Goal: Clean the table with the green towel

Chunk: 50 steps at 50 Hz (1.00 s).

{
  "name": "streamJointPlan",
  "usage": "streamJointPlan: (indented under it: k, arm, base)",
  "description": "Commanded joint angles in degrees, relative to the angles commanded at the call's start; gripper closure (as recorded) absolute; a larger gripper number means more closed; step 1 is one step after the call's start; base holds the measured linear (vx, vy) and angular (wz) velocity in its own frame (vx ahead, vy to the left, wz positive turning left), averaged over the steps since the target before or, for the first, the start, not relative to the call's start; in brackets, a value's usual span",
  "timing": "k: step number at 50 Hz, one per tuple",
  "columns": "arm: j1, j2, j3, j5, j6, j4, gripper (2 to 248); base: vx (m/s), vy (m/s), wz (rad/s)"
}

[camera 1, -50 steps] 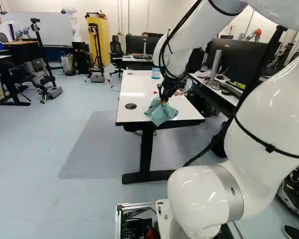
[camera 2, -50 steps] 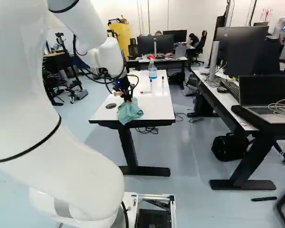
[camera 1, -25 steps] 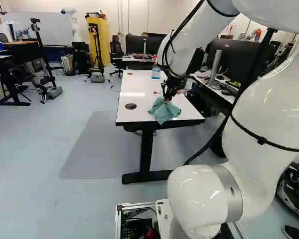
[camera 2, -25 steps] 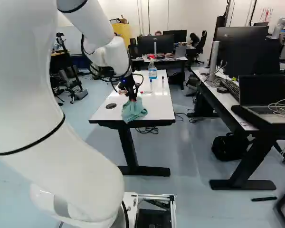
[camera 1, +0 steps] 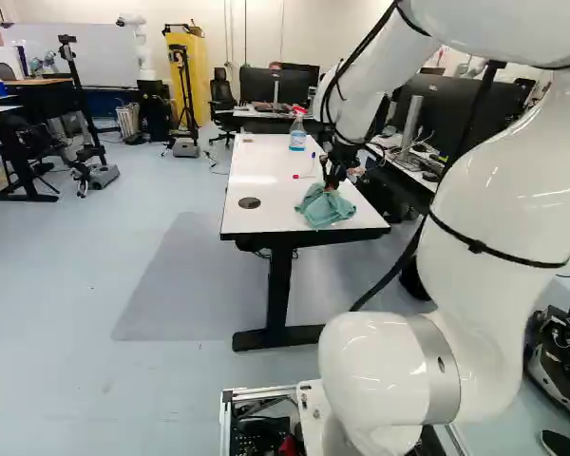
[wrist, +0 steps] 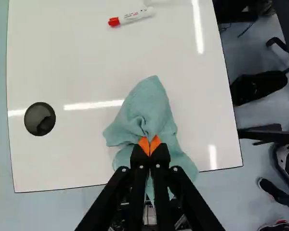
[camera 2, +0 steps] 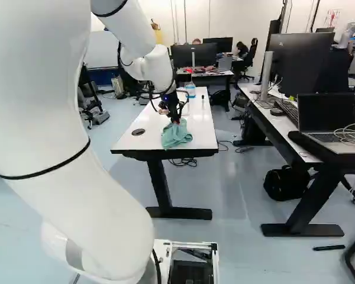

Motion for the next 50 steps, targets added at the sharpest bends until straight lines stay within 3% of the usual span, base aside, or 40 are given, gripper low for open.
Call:
streamJointPlan:
  k: [39, 50]
  arm:
    - [-7.60, -3.33, -3.62, 0.00, 0.00, 0.00, 229]
    - [-8.53, -3.71, -4.04, 0.00, 0.00, 0.00, 229]
  base:
    - [0.000, 0.000, 0.000]
    - [0.000, 0.000, 0.000]
